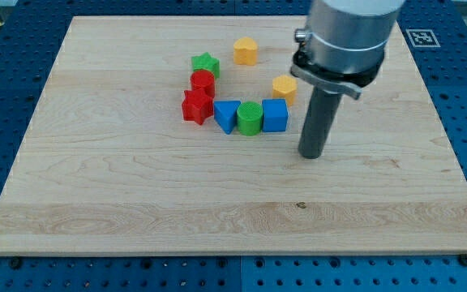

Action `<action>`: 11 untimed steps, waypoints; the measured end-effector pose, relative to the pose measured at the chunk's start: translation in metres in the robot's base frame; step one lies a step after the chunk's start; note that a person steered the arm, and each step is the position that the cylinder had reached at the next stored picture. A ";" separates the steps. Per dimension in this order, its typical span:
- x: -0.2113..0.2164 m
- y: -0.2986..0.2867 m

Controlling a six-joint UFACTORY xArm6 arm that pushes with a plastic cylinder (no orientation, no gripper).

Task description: Nudge the blue cube up a bit

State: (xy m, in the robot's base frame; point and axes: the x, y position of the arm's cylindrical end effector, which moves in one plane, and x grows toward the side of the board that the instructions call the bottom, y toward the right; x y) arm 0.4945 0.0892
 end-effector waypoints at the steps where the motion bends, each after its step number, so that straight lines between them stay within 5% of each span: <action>1: 0.000 -0.008; 11: -0.041 -0.013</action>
